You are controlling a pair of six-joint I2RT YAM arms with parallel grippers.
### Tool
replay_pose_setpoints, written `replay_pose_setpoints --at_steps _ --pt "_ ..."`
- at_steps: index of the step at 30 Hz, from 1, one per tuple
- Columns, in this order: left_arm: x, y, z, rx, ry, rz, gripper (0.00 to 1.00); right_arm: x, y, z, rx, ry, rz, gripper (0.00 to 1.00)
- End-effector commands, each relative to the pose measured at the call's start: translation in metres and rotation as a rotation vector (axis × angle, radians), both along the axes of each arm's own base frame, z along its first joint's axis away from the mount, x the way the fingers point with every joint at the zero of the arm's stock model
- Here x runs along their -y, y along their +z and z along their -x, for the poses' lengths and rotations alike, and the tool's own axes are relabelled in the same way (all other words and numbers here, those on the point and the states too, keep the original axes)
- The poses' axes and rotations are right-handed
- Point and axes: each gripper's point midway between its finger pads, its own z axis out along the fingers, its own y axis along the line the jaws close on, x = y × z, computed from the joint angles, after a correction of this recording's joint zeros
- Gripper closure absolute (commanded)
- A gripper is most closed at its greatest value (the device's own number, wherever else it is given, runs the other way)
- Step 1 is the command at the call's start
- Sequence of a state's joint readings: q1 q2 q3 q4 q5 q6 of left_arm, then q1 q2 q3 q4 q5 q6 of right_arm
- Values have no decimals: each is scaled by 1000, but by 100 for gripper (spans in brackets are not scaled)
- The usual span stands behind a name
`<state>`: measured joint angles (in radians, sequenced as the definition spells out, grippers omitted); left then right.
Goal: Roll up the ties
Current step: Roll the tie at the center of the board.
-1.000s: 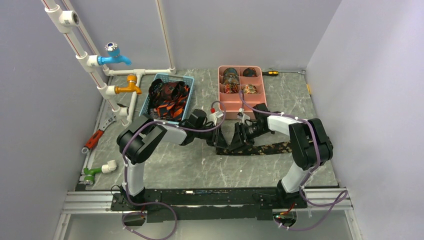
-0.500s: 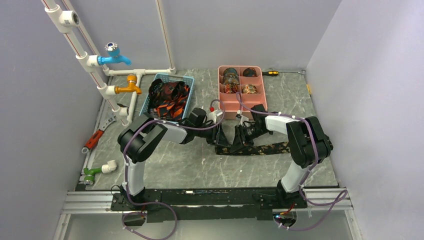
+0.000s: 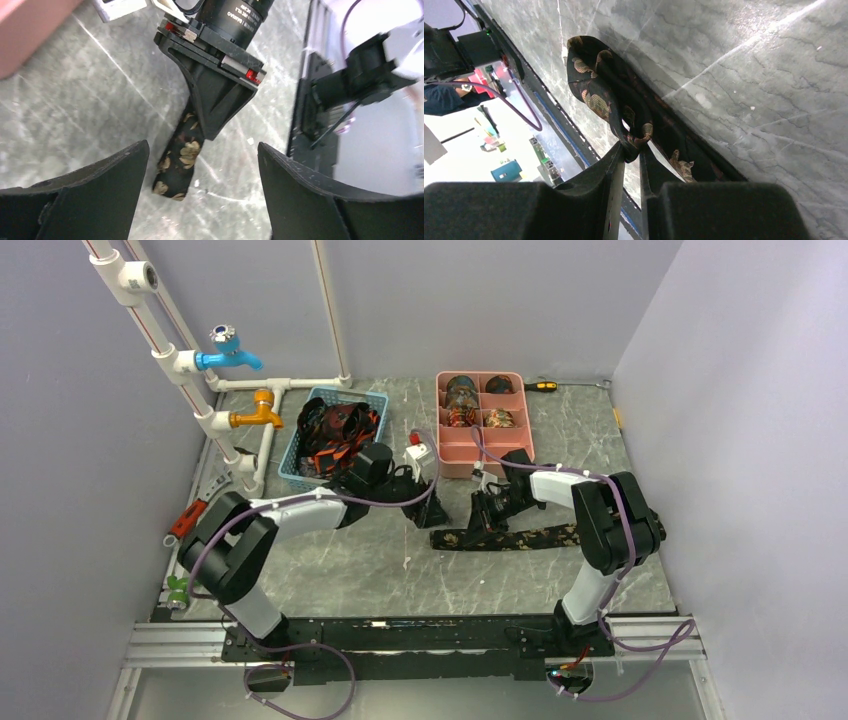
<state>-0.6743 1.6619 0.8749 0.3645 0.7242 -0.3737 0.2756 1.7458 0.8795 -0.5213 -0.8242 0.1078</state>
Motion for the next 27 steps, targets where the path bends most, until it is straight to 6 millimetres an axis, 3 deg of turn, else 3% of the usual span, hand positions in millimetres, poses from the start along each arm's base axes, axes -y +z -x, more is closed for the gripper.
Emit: replay_pose_setpoints --at_steps 1,3,8,19,21,24,27 --pt "-24 -26 -5 365 -110 -192 10 -2 6 0 31 23 -39 82" --pt "-25 -31 -4 486 -165 -234 4 -2 7 2 33 26 -47 81" --pt "-10 -46 14 665 -328 -256 2 -3 6 3 23 26 -55 81" --pt "26 -83 17 699 -388 -319 1 -4 12 4 20 37 -75 80" --pt "28 -89 16 712 -384 -335 6 -5 15 3 28 35 -81 79" --pt "27 -100 24 703 -420 -362 23 -6 18 2 31 36 -87 74" --pt "23 -105 30 718 -439 -377 43 -5 22 -2 41 33 -89 60"
